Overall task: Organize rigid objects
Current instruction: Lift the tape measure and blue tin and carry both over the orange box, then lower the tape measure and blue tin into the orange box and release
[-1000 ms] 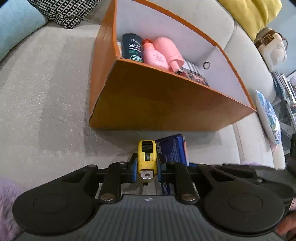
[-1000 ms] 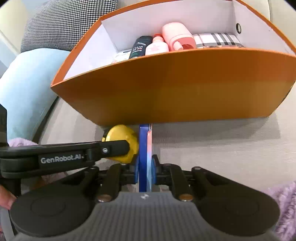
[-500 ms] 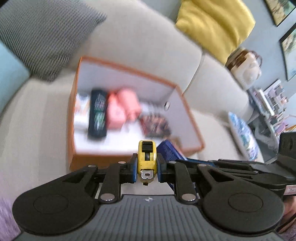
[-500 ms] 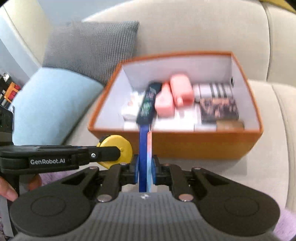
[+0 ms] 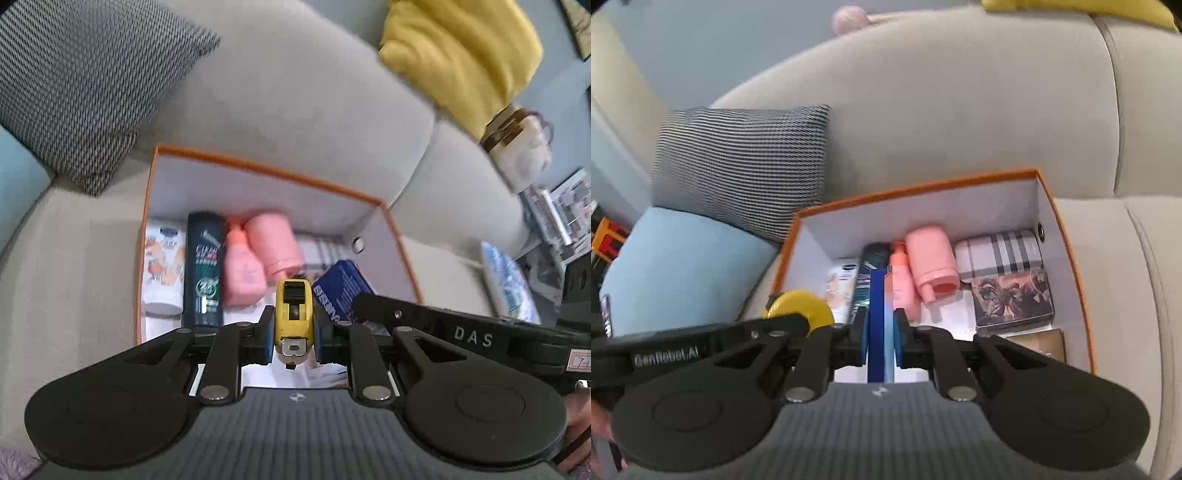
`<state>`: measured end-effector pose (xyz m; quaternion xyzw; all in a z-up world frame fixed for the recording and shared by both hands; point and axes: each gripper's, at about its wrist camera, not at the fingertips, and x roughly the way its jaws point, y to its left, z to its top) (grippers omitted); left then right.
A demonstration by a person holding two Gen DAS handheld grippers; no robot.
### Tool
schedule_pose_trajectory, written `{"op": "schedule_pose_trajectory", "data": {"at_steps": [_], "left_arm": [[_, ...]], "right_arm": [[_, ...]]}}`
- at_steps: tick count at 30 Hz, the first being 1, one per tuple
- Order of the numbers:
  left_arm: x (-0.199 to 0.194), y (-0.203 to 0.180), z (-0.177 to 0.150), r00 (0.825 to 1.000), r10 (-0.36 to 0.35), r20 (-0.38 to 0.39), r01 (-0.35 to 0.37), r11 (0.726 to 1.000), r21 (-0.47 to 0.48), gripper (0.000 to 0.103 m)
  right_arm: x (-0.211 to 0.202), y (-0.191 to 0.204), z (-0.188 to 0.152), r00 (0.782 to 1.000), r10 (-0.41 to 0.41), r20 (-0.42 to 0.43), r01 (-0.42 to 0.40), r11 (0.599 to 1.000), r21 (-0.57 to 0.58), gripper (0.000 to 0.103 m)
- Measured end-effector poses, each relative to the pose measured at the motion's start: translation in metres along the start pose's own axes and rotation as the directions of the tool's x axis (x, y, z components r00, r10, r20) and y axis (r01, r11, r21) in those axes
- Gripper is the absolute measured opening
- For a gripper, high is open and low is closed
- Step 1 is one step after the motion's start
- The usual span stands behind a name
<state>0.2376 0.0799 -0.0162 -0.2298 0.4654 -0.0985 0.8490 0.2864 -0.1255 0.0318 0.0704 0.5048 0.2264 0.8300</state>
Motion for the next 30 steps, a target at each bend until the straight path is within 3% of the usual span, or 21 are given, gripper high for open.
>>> {"op": "schedule_pose_trajectory", "data": {"at_steps": [7,15,21,30], "left_arm": [[0.039,0.012,-0.002,0.995,0.065,-0.082,-0.065,0.998,-0.001,0.021],[0.055,0.02,-0.005,0.989,0.086,-0.12,-0.088,0.996,-0.013,0.021],[0.059,0.018,-0.004,0.986,0.094,-0.135,-0.095,0.995,-0.004,0.021],[0.065,0.018,-0.003,0.982,0.097,-0.16,-0.096,0.995,0.011,0.021]], "right_arm": [[0.049,-0.015,-0.004,0.995,-0.049,-0.085,0.056,0.996,0.071,0.013],[0.092,-0.023,-0.012,0.985,-0.063,-0.162,0.082,0.99,0.112,0.013],[0.107,-0.023,-0.015,0.971,-0.049,-0.234,0.068,0.995,0.073,0.013],[0.114,-0.024,-0.01,0.938,-0.131,-0.32,0.116,0.991,-0.066,0.021]]}}
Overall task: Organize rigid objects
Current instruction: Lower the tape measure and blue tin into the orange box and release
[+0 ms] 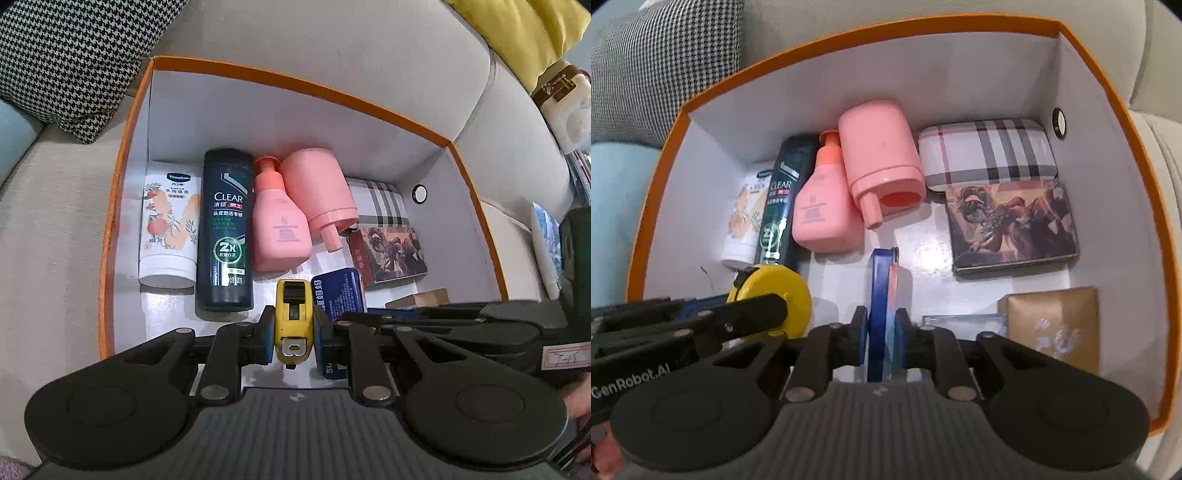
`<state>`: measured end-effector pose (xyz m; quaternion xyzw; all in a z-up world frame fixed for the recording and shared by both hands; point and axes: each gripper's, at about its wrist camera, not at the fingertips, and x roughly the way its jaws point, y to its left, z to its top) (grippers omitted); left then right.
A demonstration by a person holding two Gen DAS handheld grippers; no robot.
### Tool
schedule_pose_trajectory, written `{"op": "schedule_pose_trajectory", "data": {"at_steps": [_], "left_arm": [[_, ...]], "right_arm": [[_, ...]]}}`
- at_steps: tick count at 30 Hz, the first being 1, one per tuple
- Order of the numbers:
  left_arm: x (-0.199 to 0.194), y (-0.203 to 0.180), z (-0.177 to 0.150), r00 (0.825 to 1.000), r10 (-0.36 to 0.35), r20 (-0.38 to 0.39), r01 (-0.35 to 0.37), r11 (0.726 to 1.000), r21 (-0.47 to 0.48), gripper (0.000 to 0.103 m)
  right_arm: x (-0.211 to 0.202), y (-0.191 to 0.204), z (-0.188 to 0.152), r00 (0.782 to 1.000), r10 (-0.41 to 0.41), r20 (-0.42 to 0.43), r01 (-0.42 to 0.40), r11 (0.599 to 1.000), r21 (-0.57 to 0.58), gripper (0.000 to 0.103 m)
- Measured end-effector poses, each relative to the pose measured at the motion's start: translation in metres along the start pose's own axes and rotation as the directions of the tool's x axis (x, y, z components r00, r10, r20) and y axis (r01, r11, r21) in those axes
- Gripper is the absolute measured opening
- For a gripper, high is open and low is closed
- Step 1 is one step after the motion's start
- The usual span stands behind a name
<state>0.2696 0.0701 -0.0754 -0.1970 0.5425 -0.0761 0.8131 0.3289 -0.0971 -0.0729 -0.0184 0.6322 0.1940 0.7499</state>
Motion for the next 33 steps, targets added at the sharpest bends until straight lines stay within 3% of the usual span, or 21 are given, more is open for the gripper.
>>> {"op": "schedule_pose_trajectory", "data": {"at_steps": [4,8,15,19,24,30,33], "left_arm": [[0.004,0.001,0.001,1.0,-0.004,-0.01,0.004,1.0,-0.009,0.021],[0.01,0.0,0.003,1.0,0.016,-0.023,-0.017,1.0,-0.009,0.021],[0.023,-0.001,0.004,0.999,0.027,-0.045,-0.027,1.0,-0.015,0.021],[0.031,0.002,0.0,0.998,-0.002,-0.069,-0.002,0.998,-0.055,0.021],[0.038,0.009,-0.006,0.995,-0.022,-0.096,0.011,0.993,-0.115,0.021],[0.038,0.0,-0.002,0.991,0.041,-0.126,-0.049,0.997,-0.062,0.021],[0.037,-0.004,-0.001,0.987,0.09,-0.132,-0.092,0.996,-0.013,0.026]], "right_arm": [[-0.011,0.005,0.001,1.0,-0.026,0.004,0.026,0.996,-0.081,0.019],[-0.028,0.009,0.001,0.996,-0.051,0.071,0.059,0.991,-0.119,0.021],[-0.045,0.006,-0.001,0.987,-0.051,0.152,0.069,0.992,-0.11,0.021],[-0.048,0.005,-0.005,0.983,-0.053,0.178,0.076,0.99,-0.122,0.021],[-0.04,0.003,-0.008,0.985,-0.054,0.166,0.074,0.99,-0.117,0.021],[-0.034,0.001,-0.015,0.987,-0.053,0.15,0.071,0.99,-0.12,0.025],[-0.034,0.0,-0.018,0.987,-0.056,0.148,0.075,0.99,-0.121,0.025]]}}
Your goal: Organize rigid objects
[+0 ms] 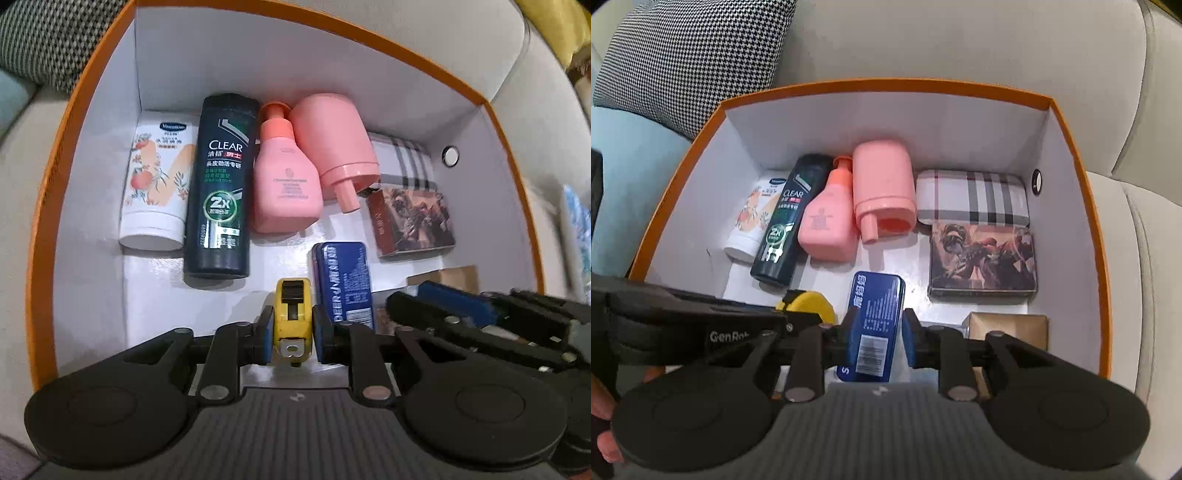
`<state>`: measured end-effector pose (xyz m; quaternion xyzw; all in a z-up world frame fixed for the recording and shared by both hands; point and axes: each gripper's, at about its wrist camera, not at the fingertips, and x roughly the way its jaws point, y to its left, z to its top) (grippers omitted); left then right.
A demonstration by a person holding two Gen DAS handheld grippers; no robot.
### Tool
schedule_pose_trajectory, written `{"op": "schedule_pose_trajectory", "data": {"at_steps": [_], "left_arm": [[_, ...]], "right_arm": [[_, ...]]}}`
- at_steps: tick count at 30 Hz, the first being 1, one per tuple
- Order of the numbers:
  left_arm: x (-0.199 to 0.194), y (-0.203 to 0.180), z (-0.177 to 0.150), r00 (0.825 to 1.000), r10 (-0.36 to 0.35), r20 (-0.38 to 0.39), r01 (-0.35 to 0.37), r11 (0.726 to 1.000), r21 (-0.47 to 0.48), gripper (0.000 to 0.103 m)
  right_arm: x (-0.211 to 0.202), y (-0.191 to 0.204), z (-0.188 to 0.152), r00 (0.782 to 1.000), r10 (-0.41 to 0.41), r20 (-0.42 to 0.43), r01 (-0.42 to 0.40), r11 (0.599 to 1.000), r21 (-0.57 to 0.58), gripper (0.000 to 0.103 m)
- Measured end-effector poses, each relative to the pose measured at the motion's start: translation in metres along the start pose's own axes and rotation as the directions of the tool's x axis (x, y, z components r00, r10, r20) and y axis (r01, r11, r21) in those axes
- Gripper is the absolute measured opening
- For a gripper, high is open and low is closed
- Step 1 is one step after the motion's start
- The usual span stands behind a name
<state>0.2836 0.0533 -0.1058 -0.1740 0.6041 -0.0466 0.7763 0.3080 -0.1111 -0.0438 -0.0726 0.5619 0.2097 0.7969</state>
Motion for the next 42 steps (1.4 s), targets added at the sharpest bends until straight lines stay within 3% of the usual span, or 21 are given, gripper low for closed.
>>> {"op": "schedule_pose_trajectory", "data": {"at_steps": [9,16,25,28,35,42], "left_arm": [[0.001,-0.005,0.002,0.991,0.132,-0.028,-0.131,0.99,0.043,0.047],[0.004,-0.007,0.001,0.986,0.156,-0.053,-0.152,0.986,0.069,0.047],[0.01,-0.003,0.002,0.996,0.029,-0.08,-0.029,1.0,-0.002,0.039],[0.01,-0.003,0.001,0.997,0.031,-0.074,-0.031,1.0,-0.001,0.039],[-0.018,-0.006,-0.002,0.999,0.04,0.005,-0.04,0.999,0.029,0.04],[-0.076,-0.017,-0.01,0.987,0.04,0.156,-0.055,0.994,0.099,0.047]], "right_arm": [[-0.004,-0.005,-0.006,1.0,-0.006,0.008,0.006,1.0,0.017,0.029],[-0.003,-0.003,-0.01,1.0,0.001,0.006,-0.001,1.0,0.023,0.03],[-0.001,-0.005,-0.01,1.0,0.0,0.001,0.0,1.0,0.03,0.03],[-0.001,-0.005,-0.011,1.0,-0.003,-0.001,0.003,1.0,0.029,0.031],[-0.01,-0.004,-0.011,1.0,-0.011,0.013,0.01,1.0,0.025,0.032],[-0.048,-0.002,-0.011,0.995,-0.024,0.102,0.024,1.0,0.002,0.043]]}}
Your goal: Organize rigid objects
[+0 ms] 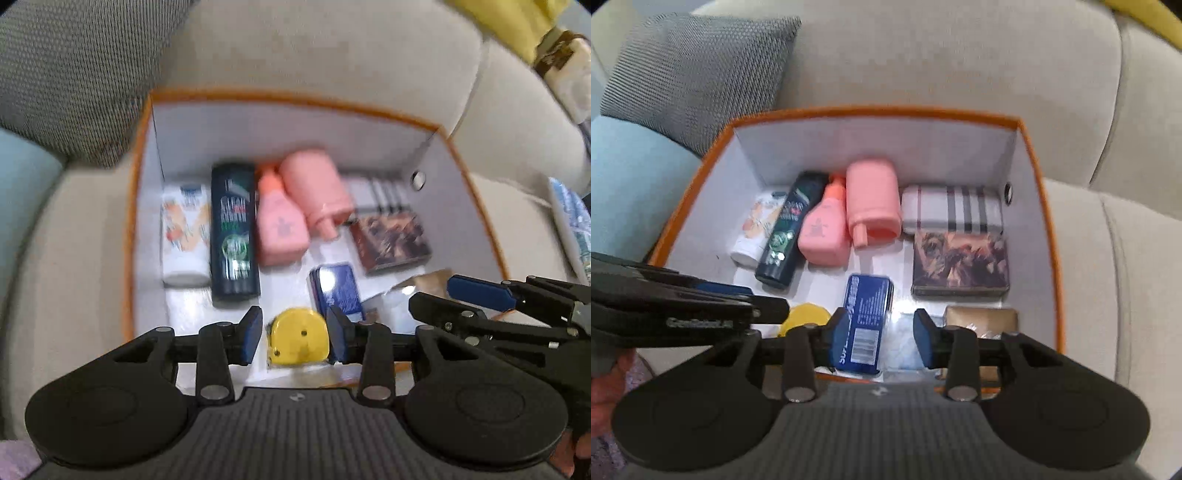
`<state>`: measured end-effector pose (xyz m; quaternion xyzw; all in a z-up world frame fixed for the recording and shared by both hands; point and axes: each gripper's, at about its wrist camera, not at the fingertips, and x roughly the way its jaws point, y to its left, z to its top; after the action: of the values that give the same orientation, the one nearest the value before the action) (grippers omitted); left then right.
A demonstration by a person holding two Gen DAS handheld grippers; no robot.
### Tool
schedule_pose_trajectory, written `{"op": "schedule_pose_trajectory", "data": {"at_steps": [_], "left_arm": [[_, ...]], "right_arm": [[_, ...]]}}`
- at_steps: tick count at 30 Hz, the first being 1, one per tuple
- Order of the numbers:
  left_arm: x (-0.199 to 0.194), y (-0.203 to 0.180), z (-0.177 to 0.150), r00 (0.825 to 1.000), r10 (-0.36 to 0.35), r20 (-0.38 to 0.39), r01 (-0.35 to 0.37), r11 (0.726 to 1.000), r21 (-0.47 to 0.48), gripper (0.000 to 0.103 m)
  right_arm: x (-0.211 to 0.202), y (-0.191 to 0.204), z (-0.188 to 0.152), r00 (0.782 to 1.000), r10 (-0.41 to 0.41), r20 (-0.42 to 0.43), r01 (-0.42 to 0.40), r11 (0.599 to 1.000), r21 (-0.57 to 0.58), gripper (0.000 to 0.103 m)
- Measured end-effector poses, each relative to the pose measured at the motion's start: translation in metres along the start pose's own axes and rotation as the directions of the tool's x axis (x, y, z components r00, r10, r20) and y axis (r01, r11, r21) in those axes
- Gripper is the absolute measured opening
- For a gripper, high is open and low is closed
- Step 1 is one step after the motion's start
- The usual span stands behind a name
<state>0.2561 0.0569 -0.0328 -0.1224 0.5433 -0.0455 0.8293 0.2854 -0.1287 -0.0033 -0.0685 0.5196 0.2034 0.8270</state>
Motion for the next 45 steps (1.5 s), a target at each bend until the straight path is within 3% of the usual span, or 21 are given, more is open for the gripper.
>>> {"op": "schedule_pose_trajectory", "data": {"at_steps": [4,7,9,11,13,15,17,22,25,28,31,34,38,42,45], "left_arm": [[-0.042,-0.007,-0.009,0.99,0.01,0.137,-0.017,0.998,0.056,0.054],[-0.074,-0.012,-0.023,0.968,-0.001,0.251,-0.024,0.995,0.096,0.065],[-0.091,-0.017,-0.033,0.943,0.005,0.333,-0.045,0.993,0.112,0.073],[-0.108,-0.021,-0.045,0.908,0.013,0.419,-0.076,0.988,0.134,0.081],[-0.121,-0.027,-0.059,0.862,0.033,0.505,-0.121,0.982,0.142,0.093],[-0.131,-0.032,-0.074,0.817,0.068,0.572,-0.183,0.972,0.147,0.102],[-0.136,-0.037,-0.086,0.781,0.104,0.616,-0.235,0.963,0.135,0.103],[-0.144,-0.039,-0.12,0.654,0.19,0.732,-0.314,0.949,0.034,0.103],[-0.15,-0.034,-0.133,0.624,0.217,0.751,-0.293,0.956,-0.032,0.103],[-0.15,-0.03,-0.142,0.618,0.233,0.751,-0.29,0.955,-0.057,0.103],[-0.147,-0.025,-0.153,0.618,0.265,0.74,-0.289,0.952,-0.1,0.103],[-0.141,-0.024,-0.161,0.636,0.271,0.722,-0.27,0.955,-0.12,0.103],[-0.13,-0.031,-0.173,0.653,0.268,0.708,-0.304,0.949,-0.079,0.103],[-0.125,-0.03,-0.182,0.685,0.26,0.68,-0.292,0.954,-0.069,0.103],[-0.124,-0.032,-0.186,0.693,0.262,0.672,-0.299,0.952,-0.062,0.103]], "right_arm": [[-0.036,0.001,-0.001,0.995,0.007,0.101,-0.007,1.0,0.003,0.048],[-0.066,0.006,-0.008,0.98,0.01,0.199,-0.007,1.0,-0.015,0.058],[-0.086,0.01,-0.015,0.965,0.005,0.262,0.003,1.0,-0.031,0.065],[-0.105,0.014,-0.023,0.947,-0.005,0.322,0.018,0.999,-0.038,0.072],[-0.121,0.019,-0.032,0.927,-0.015,0.375,0.029,0.999,-0.032,0.075],[-0.133,0.024,-0.042,0.908,-0.025,0.418,0.033,0.999,-0.013,0.086],[-0.142,0.03,-0.054,0.893,-0.026,0.449,0.028,1.0,0.002,0.087],[-0.162,0.042,-0.087,0.849,-0.042,0.526,0.021,0.999,0.046,0.091],[-0.168,0.05,-0.103,0.819,-0.062,0.571,0.032,0.998,0.062,0.093],[-0.17,0.056,-0.121,0.781,-0.096,0.617,0.059,0.995,0.079,0.097],[-0.161,0.059,-0.135,0.771,-0.112,0.626,0.066,0.993,0.097,0.098],[-0.151,0.064,-0.146,0.791,-0.118,0.601,0.081,0.993,0.088,0.098],[-0.142,0.071,-0.164,0.814,-0.128,0.567,0.089,0.991,0.097,0.099],[-0.136,0.073,-0.176,0.819,-0.129,0.559,0.093,0.991,0.092,0.101],[-0.135,0.071,-0.178,0.823,-0.125,0.553,0.075,0.991,0.112,0.101]]}}
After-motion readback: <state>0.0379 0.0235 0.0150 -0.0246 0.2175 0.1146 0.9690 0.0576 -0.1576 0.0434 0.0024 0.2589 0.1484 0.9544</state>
